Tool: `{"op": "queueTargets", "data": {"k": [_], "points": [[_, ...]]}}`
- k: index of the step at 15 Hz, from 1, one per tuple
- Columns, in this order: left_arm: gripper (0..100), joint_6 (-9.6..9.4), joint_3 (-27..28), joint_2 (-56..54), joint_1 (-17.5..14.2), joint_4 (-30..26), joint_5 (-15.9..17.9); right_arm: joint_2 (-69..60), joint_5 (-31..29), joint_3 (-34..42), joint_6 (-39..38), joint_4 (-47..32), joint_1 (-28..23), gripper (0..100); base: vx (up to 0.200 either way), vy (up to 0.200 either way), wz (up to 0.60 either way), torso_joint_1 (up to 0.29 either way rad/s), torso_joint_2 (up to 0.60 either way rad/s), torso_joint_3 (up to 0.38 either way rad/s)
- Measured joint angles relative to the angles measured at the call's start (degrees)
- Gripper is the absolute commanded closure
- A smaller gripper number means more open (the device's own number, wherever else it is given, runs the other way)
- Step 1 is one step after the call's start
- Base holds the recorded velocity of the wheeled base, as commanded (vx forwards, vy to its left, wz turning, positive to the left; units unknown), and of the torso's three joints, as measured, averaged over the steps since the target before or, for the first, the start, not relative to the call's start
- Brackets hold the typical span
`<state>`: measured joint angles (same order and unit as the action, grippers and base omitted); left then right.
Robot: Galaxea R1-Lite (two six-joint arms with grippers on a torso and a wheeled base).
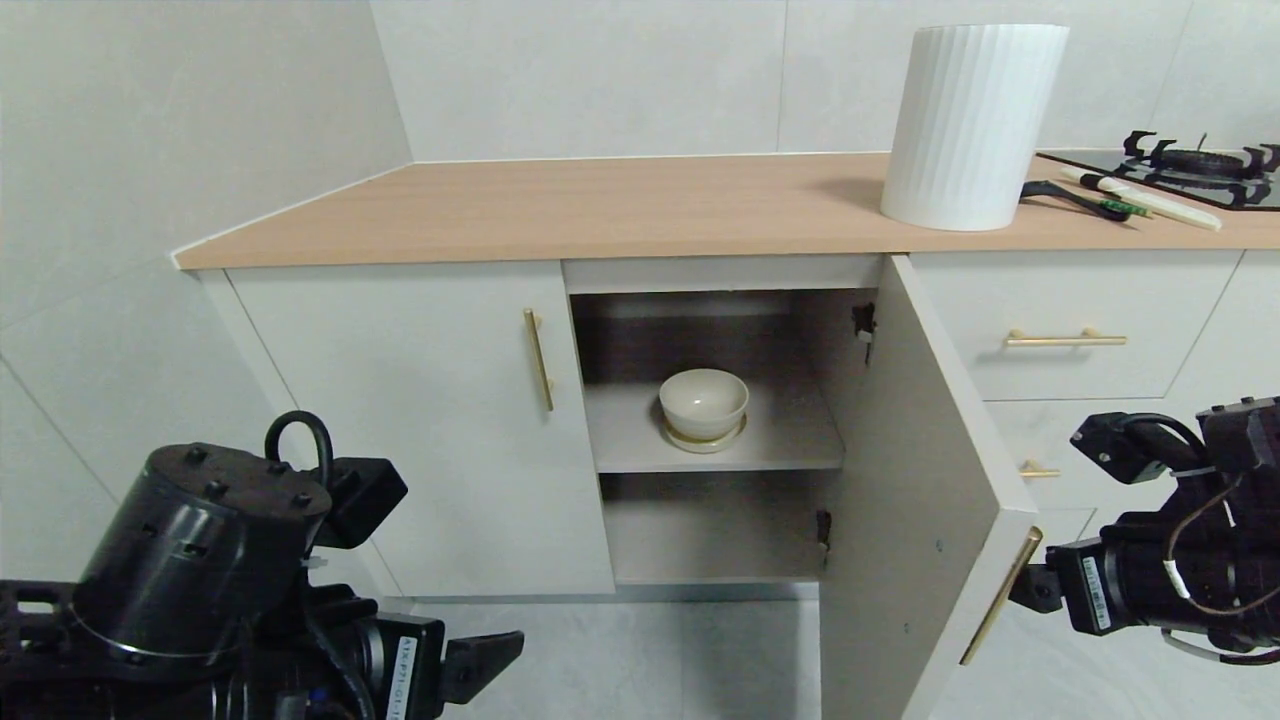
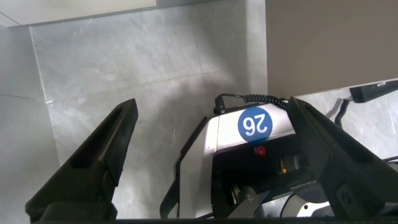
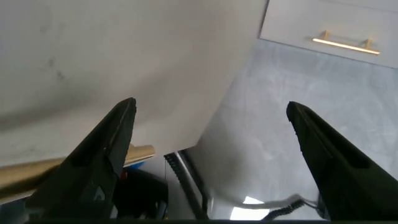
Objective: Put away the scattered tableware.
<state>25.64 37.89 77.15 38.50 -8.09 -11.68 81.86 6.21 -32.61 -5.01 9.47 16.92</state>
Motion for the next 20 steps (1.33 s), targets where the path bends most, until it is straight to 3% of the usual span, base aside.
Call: {"op": "queueTargets", "data": {"k": [10,20], "points": [[0,0.09,0.3,-0.3,0.0,0.1,-0.1,9.4,-1.3,1.8,-10.1,17.7,5.8,0,0.000,0.000,0.00,0.000,0.00,0.000],[0,0.04,0.9,-1.7,-0.1,1.5,-0.4,24.1,-2.6,-18.9,-12.2,13.8,8.3,0,0.000,0.000,0.00,0.000,0.00,0.000]]}}
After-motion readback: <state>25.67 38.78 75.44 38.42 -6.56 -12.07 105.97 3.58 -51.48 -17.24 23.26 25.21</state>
